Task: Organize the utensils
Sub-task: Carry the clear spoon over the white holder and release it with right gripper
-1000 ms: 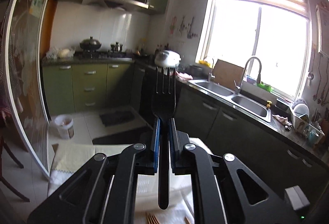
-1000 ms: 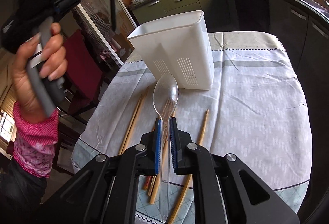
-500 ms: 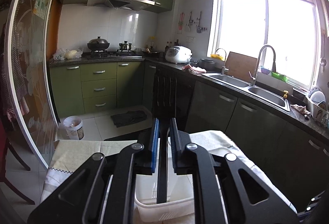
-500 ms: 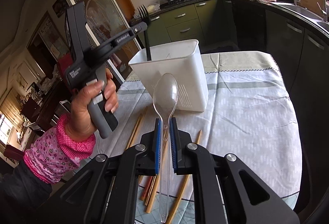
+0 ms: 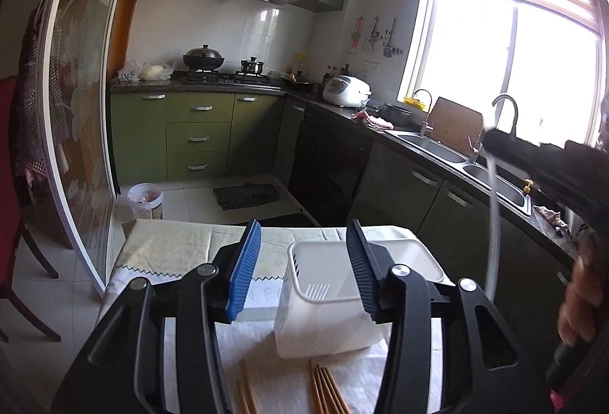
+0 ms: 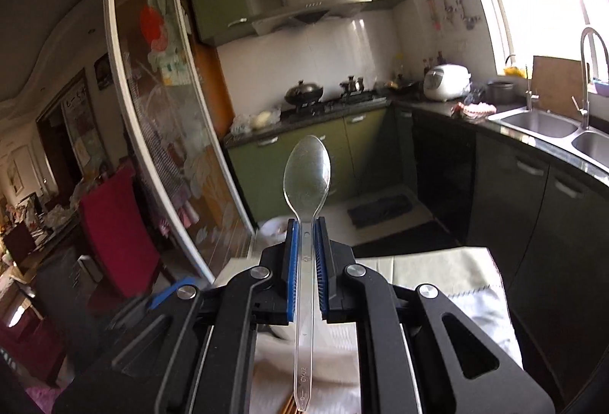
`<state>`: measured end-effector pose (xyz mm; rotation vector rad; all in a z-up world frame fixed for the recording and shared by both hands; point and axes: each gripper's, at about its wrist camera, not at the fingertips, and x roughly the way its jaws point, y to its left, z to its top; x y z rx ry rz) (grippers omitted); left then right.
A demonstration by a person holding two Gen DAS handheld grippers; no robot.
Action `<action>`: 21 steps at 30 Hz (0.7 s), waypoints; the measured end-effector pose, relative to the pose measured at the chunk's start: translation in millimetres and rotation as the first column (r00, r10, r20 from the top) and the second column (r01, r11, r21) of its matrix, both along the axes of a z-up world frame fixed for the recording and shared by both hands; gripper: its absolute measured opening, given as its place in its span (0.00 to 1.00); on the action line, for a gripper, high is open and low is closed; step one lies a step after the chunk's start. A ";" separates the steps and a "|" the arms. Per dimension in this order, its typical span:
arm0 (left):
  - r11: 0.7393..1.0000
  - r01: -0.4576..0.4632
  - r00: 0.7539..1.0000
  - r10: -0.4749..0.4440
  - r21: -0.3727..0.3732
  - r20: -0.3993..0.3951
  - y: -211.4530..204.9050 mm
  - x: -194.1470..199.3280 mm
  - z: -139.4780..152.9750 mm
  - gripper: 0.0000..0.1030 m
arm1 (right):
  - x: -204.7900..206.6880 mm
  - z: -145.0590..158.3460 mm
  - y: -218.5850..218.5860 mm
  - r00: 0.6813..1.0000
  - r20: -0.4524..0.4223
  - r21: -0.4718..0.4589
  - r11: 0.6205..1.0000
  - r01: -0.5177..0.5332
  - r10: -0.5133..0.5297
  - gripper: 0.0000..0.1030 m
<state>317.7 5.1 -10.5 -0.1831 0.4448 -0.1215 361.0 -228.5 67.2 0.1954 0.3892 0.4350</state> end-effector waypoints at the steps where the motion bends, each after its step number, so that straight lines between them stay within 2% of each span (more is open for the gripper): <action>1: 1.000 -0.001 1.000 0.001 -0.001 -0.006 3.8 -6.3 -0.5 0.45 | 9.6 3.2 4.7 1.000 0.022 0.008 1.000 0.016 -0.016 0.09; 6: 1.000 0.001 1.000 -0.001 0.000 -0.016 16.7 -28.6 1.0 0.45 | 44.4 -12.0 32.2 0.986 0.122 -0.054 0.992 0.118 -0.111 0.09; 8: 1.000 0.001 1.000 -0.001 -0.004 -0.014 21.1 -33.0 2.7 0.45 | 54.4 -25.1 39.3 0.984 0.129 -0.083 0.987 0.138 -0.126 0.09; 11: 1.000 0.001 1.000 -0.001 -0.013 -0.016 24.4 -35.0 3.3 0.45 | 61.2 -42.8 38.0 0.986 0.105 -0.079 0.988 0.135 -0.126 0.09; 17: 1.000 0.004 0.999 -0.004 -0.017 -0.041 21.5 -34.1 -2.4 0.45 | 42.5 -70.9 23.4 0.989 0.103 -0.072 0.990 0.117 -0.110 0.09; 21: 1.000 0.014 0.998 -0.014 -0.005 -0.067 16.3 -32.8 -7.3 0.45 | 25.6 -85.6 17.8 0.993 0.086 -0.115 0.989 0.087 -0.078 0.10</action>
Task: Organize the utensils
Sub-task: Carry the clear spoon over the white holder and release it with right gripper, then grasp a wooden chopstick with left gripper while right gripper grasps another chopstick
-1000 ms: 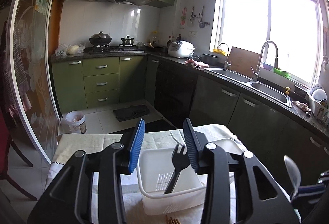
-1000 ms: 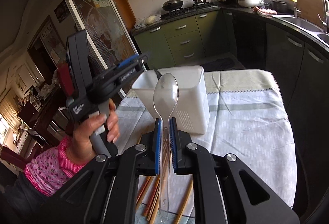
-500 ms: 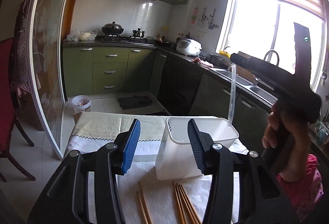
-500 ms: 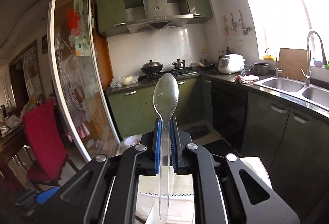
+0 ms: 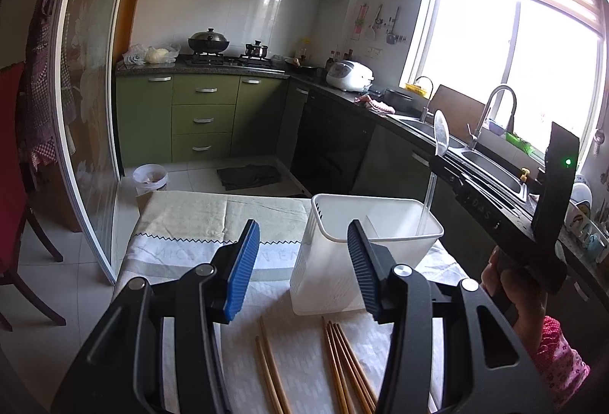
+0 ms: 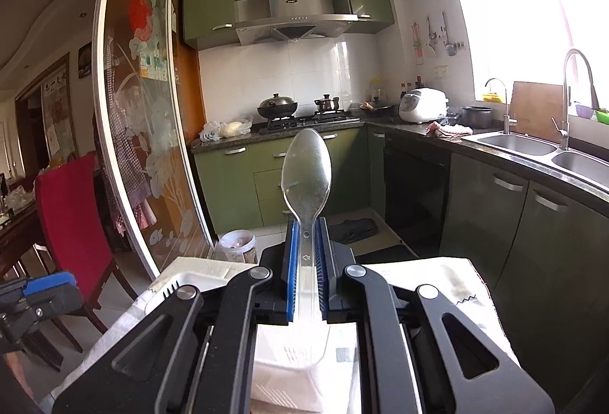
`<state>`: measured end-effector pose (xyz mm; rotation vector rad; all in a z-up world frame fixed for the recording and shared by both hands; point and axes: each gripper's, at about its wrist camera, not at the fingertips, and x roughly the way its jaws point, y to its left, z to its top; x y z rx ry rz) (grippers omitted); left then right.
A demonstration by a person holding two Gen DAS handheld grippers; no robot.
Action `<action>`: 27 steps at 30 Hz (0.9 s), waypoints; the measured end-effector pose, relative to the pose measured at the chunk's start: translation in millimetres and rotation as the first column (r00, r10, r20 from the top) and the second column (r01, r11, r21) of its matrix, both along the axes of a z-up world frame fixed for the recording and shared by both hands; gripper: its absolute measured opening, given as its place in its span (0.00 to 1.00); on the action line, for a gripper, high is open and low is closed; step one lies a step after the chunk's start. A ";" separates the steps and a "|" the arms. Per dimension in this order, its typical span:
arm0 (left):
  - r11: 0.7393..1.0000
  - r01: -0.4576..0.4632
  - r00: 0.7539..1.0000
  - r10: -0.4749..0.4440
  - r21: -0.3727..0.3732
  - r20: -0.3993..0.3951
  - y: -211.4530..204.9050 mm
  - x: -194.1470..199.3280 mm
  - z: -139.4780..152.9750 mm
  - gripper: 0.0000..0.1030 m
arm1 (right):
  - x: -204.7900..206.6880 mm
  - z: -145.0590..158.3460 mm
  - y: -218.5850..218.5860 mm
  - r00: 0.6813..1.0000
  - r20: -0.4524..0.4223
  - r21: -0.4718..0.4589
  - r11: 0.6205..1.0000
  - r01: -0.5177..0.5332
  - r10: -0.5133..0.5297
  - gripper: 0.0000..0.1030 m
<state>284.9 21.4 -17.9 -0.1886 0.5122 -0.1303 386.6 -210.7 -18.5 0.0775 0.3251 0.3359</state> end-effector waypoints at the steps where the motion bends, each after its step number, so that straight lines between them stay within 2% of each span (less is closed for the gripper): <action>1: 1.000 0.003 1.000 -0.003 0.006 -0.005 -1.9 -0.3 -1.0 0.45 | -4.9 -4.6 -1.1 1.000 -0.007 -0.018 1.000 -0.006 0.006 0.10; 4: 0.999 0.004 1.000 -0.004 0.032 -0.025 -6.1 -1.9 -3.2 0.45 | -15.8 -14.9 -4.0 1.000 -0.027 -0.058 0.998 -0.017 0.015 0.11; 6: 0.998 0.005 0.999 -0.003 0.056 -0.049 -8.1 -2.2 -4.7 0.46 | -19.5 -20.3 -5.5 0.999 -0.046 -0.072 0.997 -0.023 0.019 0.19; 8: 0.997 0.006 0.996 0.001 0.083 -0.085 -9.9 -3.4 -8.1 0.48 | -23.5 -23.6 -6.6 0.997 -0.065 -0.072 0.997 -0.036 0.031 0.37; 10: 0.995 0.008 0.991 0.006 0.104 -0.137 -9.4 -2.1 -13.2 0.52 | -29.4 -26.2 -9.4 0.997 -0.074 -0.077 0.996 -0.039 0.033 0.41; 13: 0.991 0.009 0.970 0.025 0.137 -0.241 -6.9 1.5 -26.6 0.53 | -44.7 -26.2 -20.6 0.995 -0.089 -0.049 0.998 -0.040 0.036 0.41; 15: 0.988 0.017 0.942 0.035 0.151 -0.335 -3.4 5.1 -41.7 0.53 | -61.3 -26.1 -33.8 0.995 -0.094 -0.018 0.999 -0.030 0.028 0.41; 19: 0.984 0.045 0.857 0.050 0.171 -0.513 5.5 14.8 -82.2 0.52 | -100.7 -36.3 -66.5 0.991 -0.134 0.034 0.999 0.015 -0.010 0.47; 22: 0.990 0.058 0.784 0.033 0.127 -0.620 9.5 20.4 -110.3 0.45 | -127.7 -54.5 -92.2 0.981 -0.191 0.099 0.994 0.038 -0.018 0.47; 23: 0.991 0.060 0.766 0.032 0.121 -0.642 10.1 21.3 -117.9 0.45 | -133.8 -60.1 -99.3 0.978 -0.206 0.114 0.992 0.046 -0.022 0.47; 27: 0.985 0.065 0.736 0.060 0.159 -0.675 5.7 26.2 -134.8 0.35 | -150.8 -83.7 -126.0 0.962 -0.271 0.187 0.980 0.072 -0.019 0.47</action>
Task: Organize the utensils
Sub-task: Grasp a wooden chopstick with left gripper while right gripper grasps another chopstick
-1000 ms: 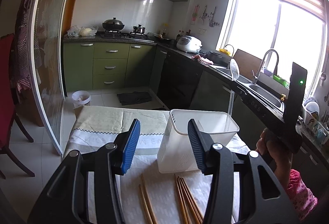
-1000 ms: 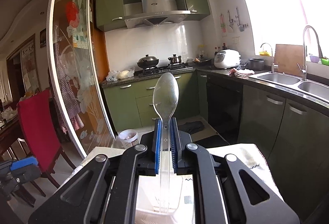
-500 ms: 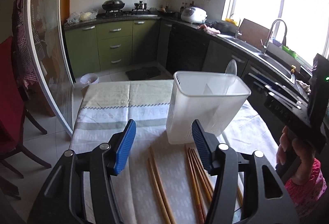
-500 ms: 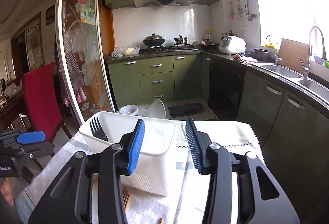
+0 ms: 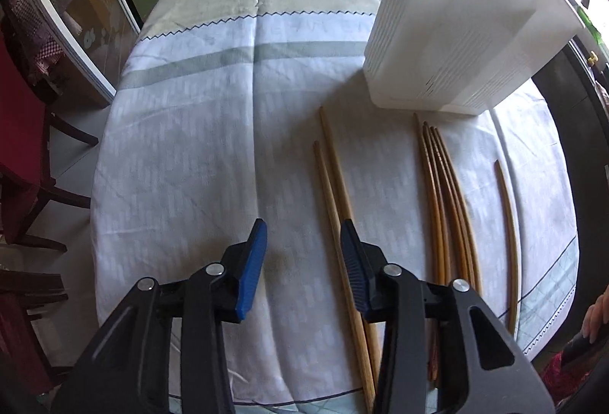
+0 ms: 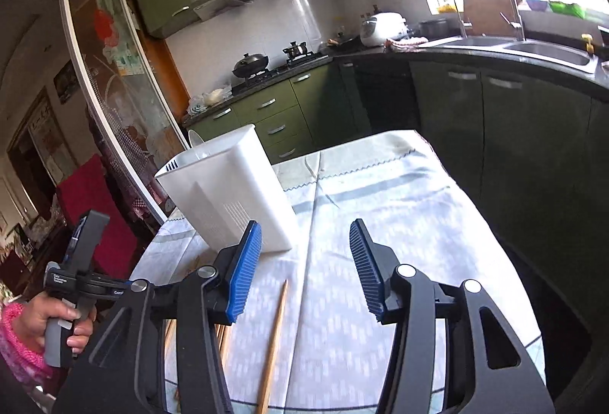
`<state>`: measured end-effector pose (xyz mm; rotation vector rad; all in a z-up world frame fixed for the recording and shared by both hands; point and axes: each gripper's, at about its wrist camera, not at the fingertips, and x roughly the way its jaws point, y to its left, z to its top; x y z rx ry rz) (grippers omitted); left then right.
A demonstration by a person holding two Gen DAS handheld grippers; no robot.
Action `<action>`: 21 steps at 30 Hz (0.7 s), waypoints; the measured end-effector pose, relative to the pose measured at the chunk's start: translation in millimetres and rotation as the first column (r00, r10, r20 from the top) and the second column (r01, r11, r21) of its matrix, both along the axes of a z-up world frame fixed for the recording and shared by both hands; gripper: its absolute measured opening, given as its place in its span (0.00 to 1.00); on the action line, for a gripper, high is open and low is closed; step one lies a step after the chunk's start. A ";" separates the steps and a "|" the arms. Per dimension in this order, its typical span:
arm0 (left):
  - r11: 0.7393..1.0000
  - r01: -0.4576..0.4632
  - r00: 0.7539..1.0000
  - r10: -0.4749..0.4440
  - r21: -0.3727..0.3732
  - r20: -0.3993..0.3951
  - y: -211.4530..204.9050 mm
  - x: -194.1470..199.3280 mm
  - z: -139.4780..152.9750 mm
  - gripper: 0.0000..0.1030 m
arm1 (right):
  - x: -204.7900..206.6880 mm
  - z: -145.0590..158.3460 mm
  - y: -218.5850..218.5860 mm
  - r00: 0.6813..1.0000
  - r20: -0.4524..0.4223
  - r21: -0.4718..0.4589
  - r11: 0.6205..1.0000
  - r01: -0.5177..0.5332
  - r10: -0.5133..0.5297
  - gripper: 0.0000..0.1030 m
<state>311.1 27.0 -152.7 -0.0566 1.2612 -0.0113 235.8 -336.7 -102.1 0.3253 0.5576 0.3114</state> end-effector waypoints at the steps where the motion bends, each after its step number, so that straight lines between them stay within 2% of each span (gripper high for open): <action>1: 1.000 -0.004 1.000 0.004 0.006 -0.008 -0.3 0.8 -2.2 0.35 | -1.7 -4.1 -5.2 1.000 -0.018 0.018 1.000 0.001 0.000 0.47; 4: 1.000 -0.001 1.000 0.002 0.010 -0.023 -2.7 3.0 -6.1 0.34 | -6.5 -12.7 -16.7 0.999 -0.050 0.056 0.998 -0.001 0.004 0.47; 12: 1.000 0.011 0.999 -0.010 0.029 -0.049 -11.5 3.7 -9.6 0.32 | -4.7 -13.4 -22.5 0.995 -0.099 0.061 0.998 0.002 0.004 0.47; 14: 1.000 0.014 0.998 -0.012 0.025 -0.058 -11.0 4.3 -11.8 0.30 | -1.6 -12.0 -14.7 0.992 -0.125 0.037 0.999 -0.022 0.027 0.47; 17: 0.999 0.016 0.999 -0.014 0.039 -0.050 -14.1 2.8 -12.3 0.26 | 2.7 -10.6 11.4 0.981 -0.171 -0.045 0.994 -0.101 0.092 0.48; 20: 0.999 0.018 0.999 -0.016 0.037 -0.045 -15.3 3.3 -12.2 0.15 | 10.7 -12.5 40.2 0.961 -0.224 -0.119 0.974 -0.191 0.161 0.48; 21: 0.999 0.020 0.999 -0.018 0.031 -0.045 -15.7 2.9 -11.8 0.09 | 15.5 -14.5 48.2 0.950 -0.253 -0.131 0.966 -0.222 0.184 0.48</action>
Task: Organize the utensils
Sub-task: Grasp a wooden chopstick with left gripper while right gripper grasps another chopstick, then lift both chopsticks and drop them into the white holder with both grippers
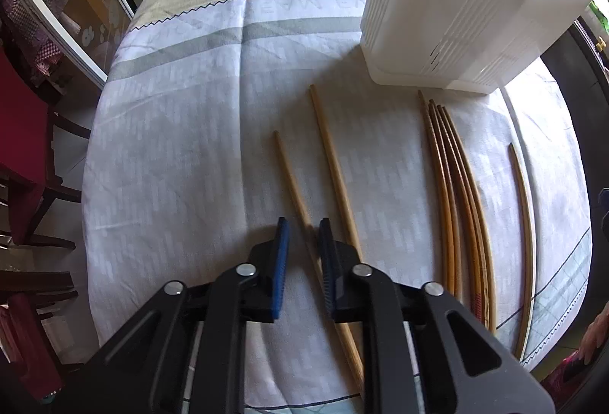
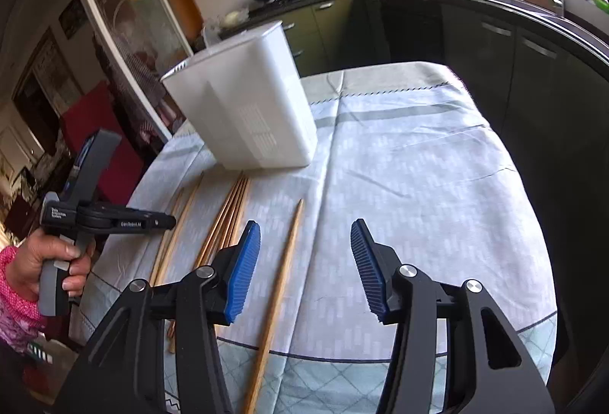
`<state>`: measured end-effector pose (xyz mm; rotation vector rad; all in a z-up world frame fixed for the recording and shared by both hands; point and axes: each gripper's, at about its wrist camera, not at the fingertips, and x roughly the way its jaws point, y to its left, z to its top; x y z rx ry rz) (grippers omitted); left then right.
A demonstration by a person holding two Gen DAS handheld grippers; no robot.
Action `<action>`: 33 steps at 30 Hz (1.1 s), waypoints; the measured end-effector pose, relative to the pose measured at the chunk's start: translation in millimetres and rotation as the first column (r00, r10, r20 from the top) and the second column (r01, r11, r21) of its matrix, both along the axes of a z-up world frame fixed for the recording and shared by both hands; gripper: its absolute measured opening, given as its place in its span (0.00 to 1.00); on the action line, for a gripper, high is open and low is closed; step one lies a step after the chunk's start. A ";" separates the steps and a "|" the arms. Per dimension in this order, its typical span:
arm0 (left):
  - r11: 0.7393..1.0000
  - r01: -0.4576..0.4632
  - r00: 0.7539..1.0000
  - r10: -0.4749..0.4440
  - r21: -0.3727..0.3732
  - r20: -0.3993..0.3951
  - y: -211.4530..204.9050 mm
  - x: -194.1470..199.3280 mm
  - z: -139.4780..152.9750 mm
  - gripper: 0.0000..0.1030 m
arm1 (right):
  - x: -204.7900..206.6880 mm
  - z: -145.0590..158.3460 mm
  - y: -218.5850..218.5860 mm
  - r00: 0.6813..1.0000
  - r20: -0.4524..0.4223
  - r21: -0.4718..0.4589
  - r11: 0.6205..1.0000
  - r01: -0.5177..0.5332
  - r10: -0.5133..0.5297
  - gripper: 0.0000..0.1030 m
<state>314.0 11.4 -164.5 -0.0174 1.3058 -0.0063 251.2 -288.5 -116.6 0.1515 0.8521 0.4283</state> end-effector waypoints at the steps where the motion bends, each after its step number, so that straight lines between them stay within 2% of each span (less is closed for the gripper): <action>1: 1.000 0.003 1.000 -0.003 -0.006 0.000 0.2 -1.0 0.1 0.08 | 5.4 -2.7 7.2 0.999 -0.029 -0.013 0.999 -0.029 0.029 0.48; 8: 0.999 0.015 0.999 -0.014 -0.032 0.039 7.7 -6.6 5.7 0.06 | 37.5 -27.7 50.4 0.980 -0.173 -0.151 0.980 -0.128 0.101 0.47; 18: 0.998 0.034 0.985 -0.023 -0.060 0.169 18.3 -26.3 47.9 0.06 | 53.1 -59.4 86.9 0.966 -0.243 -0.284 0.946 -0.158 0.089 0.38; 19: 0.998 0.038 0.983 -0.027 -0.059 0.184 18.1 -30.0 52.7 0.06 | 54.0 -59.8 89.2 0.967 -0.241 -0.295 0.943 -0.156 0.084 0.36; 21: 0.997 0.047 0.977 -0.033 -0.058 0.212 19.2 -35.5 60.4 0.06 | 56.4 -61.3 92.2 0.971 -0.228 -0.334 0.932 -0.140 0.064 0.24; 23: 0.997 0.057 0.970 -0.041 -0.059 0.241 18.0 -40.5 69.0 0.06 | 61.0 -62.4 93.4 0.971 -0.231 -0.326 0.936 -0.130 0.055 0.11; 24: 0.997 0.061 0.966 -0.045 -0.056 0.255 18.1 -42.6 72.7 0.06 | 62.9 -62.9 92.4 0.971 -0.234 -0.326 0.937 -0.125 0.048 0.09; 28: 0.996 0.074 0.950 -0.058 -0.041 0.307 16.4 -52.3 85.4 0.06 | 66.6 -60.0 87.1 0.968 -0.246 -0.282 0.953 -0.112 0.041 0.07; 33: 0.996 0.085 0.935 -0.068 -0.032 0.348 17.3 -62.3 98.1 0.06 | 54.9 -30.0 84.0 0.983 -0.175 -0.204 0.975 -0.092 0.057 0.07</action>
